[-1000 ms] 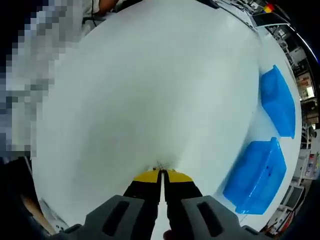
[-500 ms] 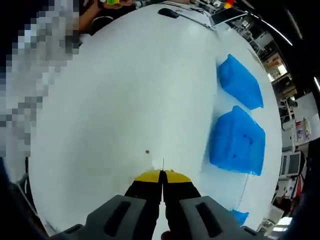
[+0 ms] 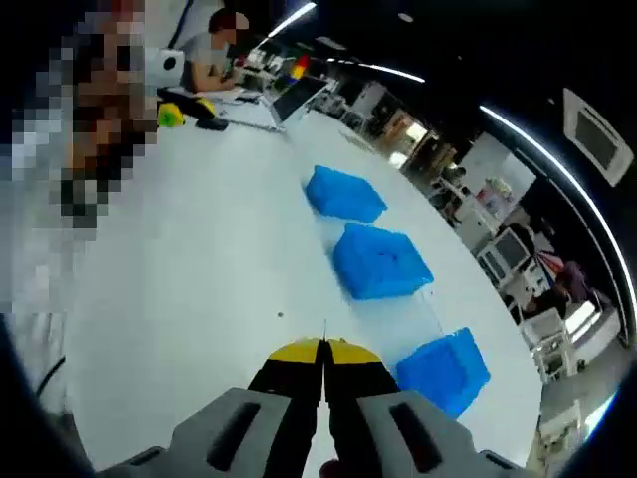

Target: Pick up the resistors one by one and place each resistor into its matching bin, sorting the parts by color and model until every resistor is separated into the correct bin for its type

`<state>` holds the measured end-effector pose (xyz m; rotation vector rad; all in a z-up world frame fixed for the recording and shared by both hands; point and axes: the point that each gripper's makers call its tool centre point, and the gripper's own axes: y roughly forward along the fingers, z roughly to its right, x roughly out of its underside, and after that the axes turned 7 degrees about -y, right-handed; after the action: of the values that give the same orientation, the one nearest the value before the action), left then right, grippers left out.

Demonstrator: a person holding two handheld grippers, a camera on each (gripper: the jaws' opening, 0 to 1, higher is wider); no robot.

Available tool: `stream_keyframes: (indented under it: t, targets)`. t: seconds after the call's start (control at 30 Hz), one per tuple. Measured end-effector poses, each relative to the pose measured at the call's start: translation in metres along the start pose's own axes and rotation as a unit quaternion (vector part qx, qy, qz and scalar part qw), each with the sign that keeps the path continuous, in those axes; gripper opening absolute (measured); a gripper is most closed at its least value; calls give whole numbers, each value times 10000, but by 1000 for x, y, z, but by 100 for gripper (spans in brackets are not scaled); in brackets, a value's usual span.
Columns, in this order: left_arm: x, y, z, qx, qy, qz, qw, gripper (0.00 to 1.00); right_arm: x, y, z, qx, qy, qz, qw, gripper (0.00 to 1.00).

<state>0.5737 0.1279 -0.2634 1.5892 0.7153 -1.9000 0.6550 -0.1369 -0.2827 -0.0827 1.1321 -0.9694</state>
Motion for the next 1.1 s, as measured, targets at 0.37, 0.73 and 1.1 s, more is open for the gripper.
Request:
stream_keyframes:
  t: [0.37,0.73,1.1]
  targets:
    - [2,1,-1,-4,-2,-16,10000,34,23,-56,-20,1438,1844,946,9677,3]
    - [7,3,-3,4,-29,-64,10000,34,28,-76,-11,2236,2370,1573,9322,3]
    - [6,2,-3,-13,-15,-55,10000,34,28,-45,47,2083,3031,1655,9151,3]
